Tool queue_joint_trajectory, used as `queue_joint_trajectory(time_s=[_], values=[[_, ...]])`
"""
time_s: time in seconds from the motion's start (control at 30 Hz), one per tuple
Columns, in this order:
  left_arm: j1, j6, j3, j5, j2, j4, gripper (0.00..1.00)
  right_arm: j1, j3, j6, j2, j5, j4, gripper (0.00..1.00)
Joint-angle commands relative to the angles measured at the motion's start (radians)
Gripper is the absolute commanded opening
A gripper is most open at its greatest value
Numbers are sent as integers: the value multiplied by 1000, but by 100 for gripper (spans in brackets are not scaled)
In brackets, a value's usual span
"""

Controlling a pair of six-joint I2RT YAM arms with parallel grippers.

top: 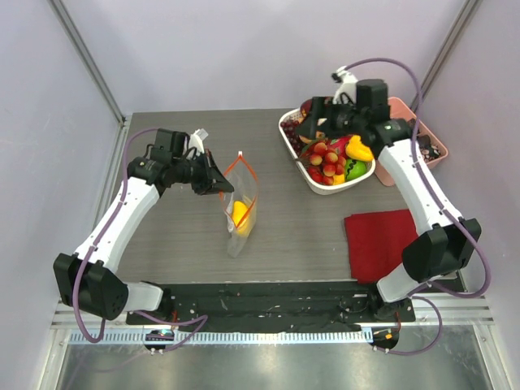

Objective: Place the food in the zip-top bag and seal the zipper
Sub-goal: Place the fake fruit in the zipper food storage bag, then pick up the fake fruit from the bin.

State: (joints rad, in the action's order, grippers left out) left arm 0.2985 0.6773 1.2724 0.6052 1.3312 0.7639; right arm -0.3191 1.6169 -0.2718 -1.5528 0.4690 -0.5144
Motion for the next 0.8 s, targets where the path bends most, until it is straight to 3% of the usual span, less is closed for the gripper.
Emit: queue_joint_trajectory(time_s=[0.0, 0.03, 0.27, 0.4, 0.77], values=[[-4, -4, 7, 24, -32, -40, 0, 147, 106, 317, -21, -59, -186, 94], [-5, -2, 10, 28, -32, -40, 0, 175, 122, 439, -47, -78, -222, 95], [-6, -1, 2, 39, -35, -51, 0, 285, 232, 852, -173, -257, -426, 97], [-6, 1, -4, 36, -33, -54, 0, 282, 248, 963, -232, -363, -429, 98], [-4, -5, -13, 42, -21, -60, 0, 264, 294, 1057, -405, -521, -415, 98]])
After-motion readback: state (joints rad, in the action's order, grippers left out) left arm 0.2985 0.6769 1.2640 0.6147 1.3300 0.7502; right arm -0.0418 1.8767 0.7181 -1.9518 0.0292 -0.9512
